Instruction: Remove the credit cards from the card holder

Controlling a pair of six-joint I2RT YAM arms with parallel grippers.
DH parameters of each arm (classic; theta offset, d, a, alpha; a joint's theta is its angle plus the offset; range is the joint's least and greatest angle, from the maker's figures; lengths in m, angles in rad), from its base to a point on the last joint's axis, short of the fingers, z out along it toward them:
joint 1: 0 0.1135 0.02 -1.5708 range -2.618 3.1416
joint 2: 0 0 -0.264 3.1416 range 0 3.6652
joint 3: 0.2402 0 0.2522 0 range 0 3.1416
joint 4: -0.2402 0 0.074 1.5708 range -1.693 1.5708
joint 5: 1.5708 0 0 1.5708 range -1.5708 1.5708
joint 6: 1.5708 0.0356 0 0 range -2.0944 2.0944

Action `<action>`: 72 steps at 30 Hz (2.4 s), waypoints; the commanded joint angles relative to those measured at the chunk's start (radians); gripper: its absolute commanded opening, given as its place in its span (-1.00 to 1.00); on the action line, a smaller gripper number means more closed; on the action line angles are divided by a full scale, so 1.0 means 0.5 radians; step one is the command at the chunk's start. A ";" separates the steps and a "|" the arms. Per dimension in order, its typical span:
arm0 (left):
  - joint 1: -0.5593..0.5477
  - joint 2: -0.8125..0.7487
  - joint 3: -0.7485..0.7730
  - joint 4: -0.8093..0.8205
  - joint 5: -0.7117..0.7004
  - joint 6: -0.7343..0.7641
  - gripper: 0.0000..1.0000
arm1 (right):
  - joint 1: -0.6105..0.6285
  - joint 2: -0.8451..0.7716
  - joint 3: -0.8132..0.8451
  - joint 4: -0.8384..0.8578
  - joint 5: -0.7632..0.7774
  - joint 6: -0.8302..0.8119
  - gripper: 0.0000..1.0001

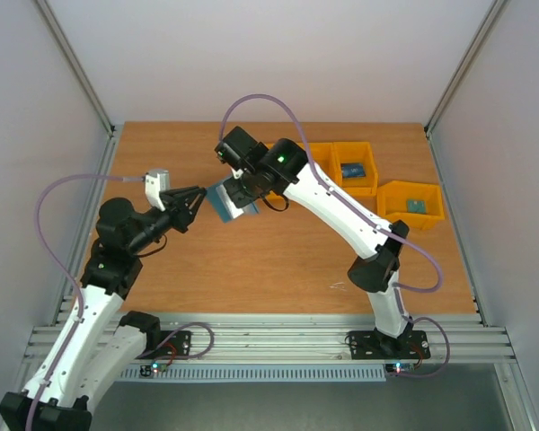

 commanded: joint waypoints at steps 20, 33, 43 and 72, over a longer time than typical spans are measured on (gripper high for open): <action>-0.100 0.060 -0.161 0.129 -0.108 -0.544 -0.61 | 0.016 -0.141 0.089 0.387 -0.762 0.016 -0.97; 0.018 -0.046 -0.135 0.608 0.639 -0.514 -0.45 | -0.047 -0.524 -0.343 0.718 -1.340 -0.291 -0.98; 0.018 -0.048 -0.032 0.695 0.864 -0.464 -0.50 | -0.047 -0.678 -0.505 0.888 -1.748 -0.465 -0.98; 0.021 -0.072 0.096 0.822 1.031 -0.554 -0.99 | -0.236 -0.966 -0.972 1.064 -1.919 -0.486 -0.14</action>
